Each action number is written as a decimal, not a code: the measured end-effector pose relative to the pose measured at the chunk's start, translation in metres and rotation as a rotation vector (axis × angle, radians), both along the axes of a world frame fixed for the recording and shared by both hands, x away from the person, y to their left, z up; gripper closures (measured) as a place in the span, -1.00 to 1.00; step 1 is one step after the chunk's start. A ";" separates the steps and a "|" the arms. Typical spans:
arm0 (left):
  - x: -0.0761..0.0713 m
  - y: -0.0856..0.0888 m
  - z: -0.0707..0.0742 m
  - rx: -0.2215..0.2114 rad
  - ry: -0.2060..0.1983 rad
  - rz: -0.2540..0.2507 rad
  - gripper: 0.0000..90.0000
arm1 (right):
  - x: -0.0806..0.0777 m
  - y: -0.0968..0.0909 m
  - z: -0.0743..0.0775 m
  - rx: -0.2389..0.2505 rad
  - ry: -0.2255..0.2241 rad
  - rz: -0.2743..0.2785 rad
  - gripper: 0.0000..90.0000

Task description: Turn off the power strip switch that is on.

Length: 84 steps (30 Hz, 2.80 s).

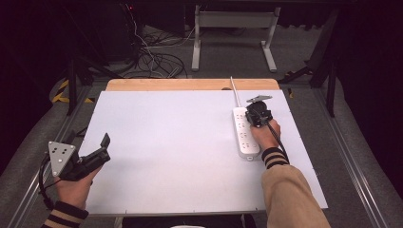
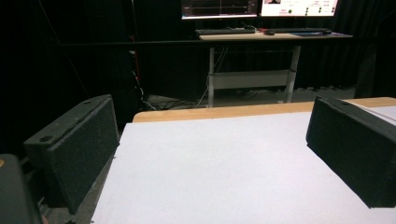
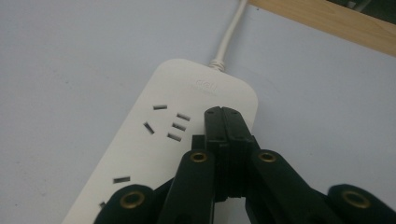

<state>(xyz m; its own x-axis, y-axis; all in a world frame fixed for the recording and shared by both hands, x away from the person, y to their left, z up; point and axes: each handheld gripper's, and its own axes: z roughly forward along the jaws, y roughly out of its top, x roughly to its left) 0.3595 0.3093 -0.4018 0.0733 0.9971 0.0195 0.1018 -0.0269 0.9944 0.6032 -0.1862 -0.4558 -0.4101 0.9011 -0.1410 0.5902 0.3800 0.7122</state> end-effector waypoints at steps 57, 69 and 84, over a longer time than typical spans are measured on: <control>0.012 -0.011 -0.001 0.012 0.012 -0.041 -0.93 | -0.141 -0.067 0.106 0.447 -0.679 0.038 1.00; 0.013 -0.014 -0.001 0.017 0.011 -0.056 -0.93 | -0.151 -0.075 0.091 0.417 -0.694 -0.006 1.00; 0.012 -0.014 0.000 0.023 0.002 -0.055 -0.94 | -0.140 -0.081 0.081 0.415 -0.694 -0.093 -0.35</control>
<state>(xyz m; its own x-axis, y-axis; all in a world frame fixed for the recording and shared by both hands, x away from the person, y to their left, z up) 0.3711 0.2954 -0.4023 0.1279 0.9909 0.0417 0.1013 -0.0549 0.9933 0.4635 -0.2676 -0.3749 -0.2732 0.9618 0.0169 -0.0218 -0.0237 0.9995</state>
